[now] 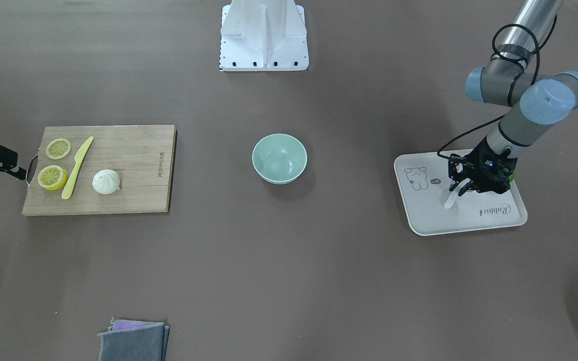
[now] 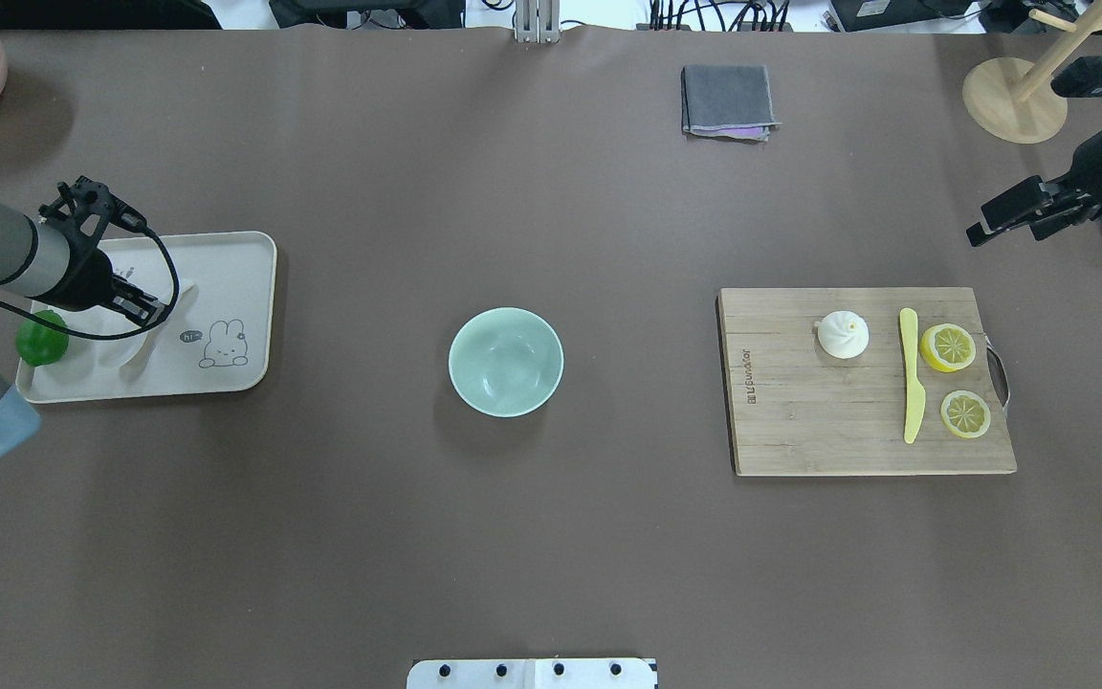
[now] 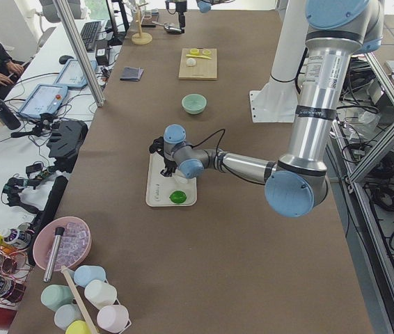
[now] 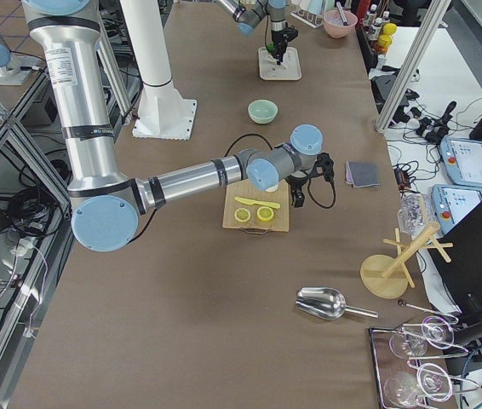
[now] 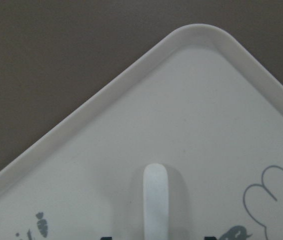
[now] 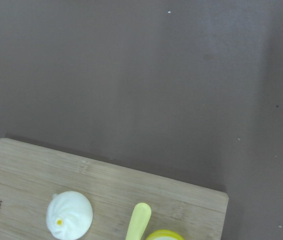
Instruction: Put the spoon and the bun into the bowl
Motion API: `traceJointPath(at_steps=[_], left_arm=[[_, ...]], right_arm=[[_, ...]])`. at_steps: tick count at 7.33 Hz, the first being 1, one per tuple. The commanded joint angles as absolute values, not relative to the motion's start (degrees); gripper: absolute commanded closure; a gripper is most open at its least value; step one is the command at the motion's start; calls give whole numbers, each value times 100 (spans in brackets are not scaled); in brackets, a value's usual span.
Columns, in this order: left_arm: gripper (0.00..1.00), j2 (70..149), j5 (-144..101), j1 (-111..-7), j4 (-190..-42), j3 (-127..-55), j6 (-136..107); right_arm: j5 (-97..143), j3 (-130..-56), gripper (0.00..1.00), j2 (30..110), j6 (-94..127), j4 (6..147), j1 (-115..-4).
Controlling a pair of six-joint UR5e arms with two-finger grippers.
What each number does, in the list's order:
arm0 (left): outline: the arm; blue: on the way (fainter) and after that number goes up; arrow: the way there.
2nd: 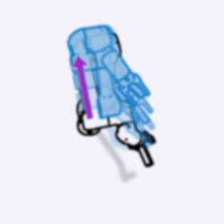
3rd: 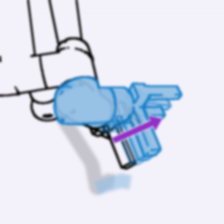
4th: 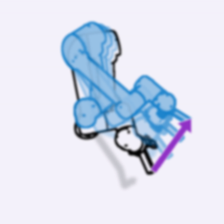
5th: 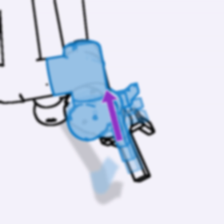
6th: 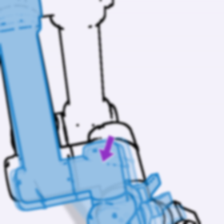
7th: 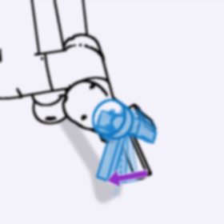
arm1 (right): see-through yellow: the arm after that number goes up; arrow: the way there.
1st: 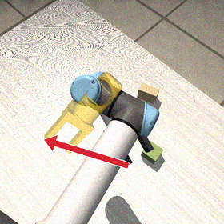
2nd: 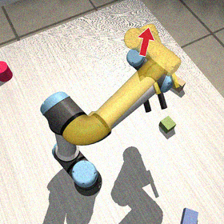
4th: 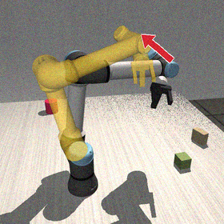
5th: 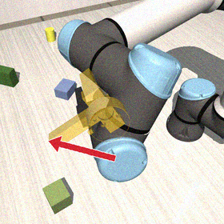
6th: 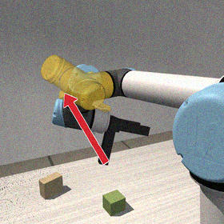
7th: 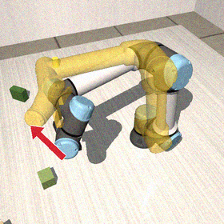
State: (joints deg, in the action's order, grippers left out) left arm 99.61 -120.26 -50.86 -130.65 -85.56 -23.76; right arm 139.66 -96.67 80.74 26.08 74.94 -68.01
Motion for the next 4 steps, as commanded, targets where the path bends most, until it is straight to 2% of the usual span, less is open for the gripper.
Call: traceJointPath(at_steps=[1,4], left_arm=[[98,9958,-12023,-5080,-13069,-8561,-2540],[100,10158,-12224,-5167,-12529,-9050,-2584]], right_arm=[[13966,-9668,0,8042,2654,7506,-6794],[13957,-9642,0,7919,2803,7541,-6759]])
